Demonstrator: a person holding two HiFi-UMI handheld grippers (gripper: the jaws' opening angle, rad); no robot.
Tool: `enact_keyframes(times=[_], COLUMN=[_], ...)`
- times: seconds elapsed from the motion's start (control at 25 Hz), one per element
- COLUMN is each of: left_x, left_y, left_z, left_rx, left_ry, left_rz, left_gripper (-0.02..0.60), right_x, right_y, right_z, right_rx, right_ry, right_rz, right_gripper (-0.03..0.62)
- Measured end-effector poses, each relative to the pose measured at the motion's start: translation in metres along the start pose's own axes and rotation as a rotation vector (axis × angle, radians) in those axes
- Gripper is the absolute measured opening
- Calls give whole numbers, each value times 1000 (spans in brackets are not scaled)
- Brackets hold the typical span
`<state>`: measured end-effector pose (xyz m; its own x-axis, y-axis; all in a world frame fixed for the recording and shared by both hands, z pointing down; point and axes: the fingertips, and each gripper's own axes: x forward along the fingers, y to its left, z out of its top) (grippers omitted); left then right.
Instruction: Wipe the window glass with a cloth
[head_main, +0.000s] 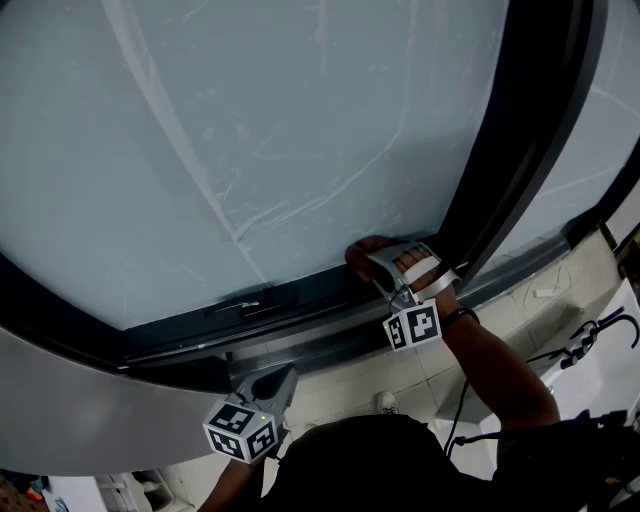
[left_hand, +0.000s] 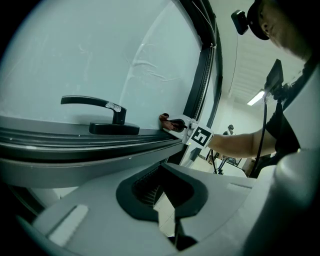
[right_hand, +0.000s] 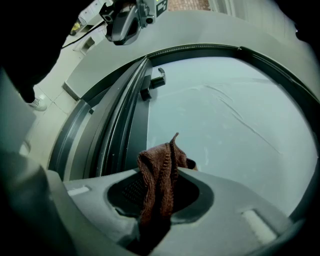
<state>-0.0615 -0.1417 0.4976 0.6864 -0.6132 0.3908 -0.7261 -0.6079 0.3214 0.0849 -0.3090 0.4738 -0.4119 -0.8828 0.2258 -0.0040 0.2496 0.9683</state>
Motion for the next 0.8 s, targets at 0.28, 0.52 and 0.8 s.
enact_keyframes(times=[0.28,0.52,0.8], left_x=[-3,-6,-13], left_y=[-2,-4,-2], left_z=[1,2,-3], left_rx=[7,8,-9], left_ry=[-1,-10,-16], left_rz=[-4,-5,1], left_gripper=[17,17,17], right_x=[-3,-24,-54], right_y=[-2,-9,-96], right_z=[1,20,72], right_rx=[-30,-14,-52], right_ry=[31,-16,-113], right_rz=[110,275,91], right_gripper=[77,77,77])
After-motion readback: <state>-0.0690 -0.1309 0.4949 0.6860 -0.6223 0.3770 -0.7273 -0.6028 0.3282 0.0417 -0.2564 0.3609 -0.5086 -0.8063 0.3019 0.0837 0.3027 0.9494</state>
